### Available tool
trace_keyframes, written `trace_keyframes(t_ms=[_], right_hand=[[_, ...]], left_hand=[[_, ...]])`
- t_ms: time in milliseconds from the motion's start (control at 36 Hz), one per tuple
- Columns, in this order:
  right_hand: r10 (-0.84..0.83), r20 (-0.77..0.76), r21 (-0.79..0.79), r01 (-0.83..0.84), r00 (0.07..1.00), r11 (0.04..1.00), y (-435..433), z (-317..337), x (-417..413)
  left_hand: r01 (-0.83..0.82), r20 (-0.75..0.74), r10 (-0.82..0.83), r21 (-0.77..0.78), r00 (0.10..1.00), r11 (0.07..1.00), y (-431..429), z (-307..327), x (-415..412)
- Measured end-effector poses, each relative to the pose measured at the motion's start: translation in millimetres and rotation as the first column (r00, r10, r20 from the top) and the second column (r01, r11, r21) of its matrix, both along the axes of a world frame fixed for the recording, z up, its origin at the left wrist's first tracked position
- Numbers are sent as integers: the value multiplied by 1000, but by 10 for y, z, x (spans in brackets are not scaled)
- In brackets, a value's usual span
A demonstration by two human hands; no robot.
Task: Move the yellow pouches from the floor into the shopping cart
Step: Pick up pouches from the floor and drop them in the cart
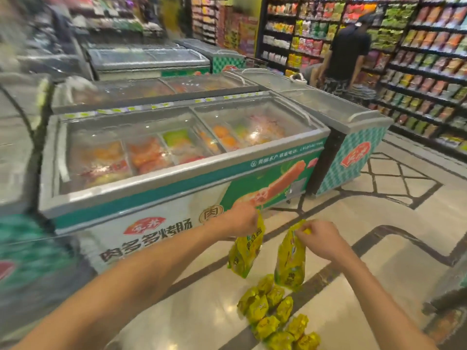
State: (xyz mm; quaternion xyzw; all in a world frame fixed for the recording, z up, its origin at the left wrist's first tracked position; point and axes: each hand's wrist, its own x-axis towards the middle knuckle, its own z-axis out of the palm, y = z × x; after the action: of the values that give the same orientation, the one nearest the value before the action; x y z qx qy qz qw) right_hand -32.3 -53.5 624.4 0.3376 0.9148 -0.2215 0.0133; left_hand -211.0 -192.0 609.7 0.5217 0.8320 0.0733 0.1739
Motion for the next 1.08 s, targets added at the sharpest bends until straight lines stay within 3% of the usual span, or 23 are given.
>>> trace_keyframes(t_ms=[111, 278, 611, 1083], right_hand=[[124, -10, 35, -124, 992, 992, -300, 68, -327], [371, -6, -33, -371, 929, 928, -880, 126, -904], [638, -43, -19, -639, 769, 769, -2380, 57, -1919], [837, -59, 17, -837, 545, 546, -4519, 32, -3235]], left_hand=[[-130, 13, 131, -8, 991, 991, -476, -59, -162], [-357, 1, 357, 1, 934, 934, -1398, -46, -373], [-720, 51, 718, 54, 694, 692, -3329, -162, -722], [-933, 165, 920, 108, 357, 343, -5475, -477, -1405]])
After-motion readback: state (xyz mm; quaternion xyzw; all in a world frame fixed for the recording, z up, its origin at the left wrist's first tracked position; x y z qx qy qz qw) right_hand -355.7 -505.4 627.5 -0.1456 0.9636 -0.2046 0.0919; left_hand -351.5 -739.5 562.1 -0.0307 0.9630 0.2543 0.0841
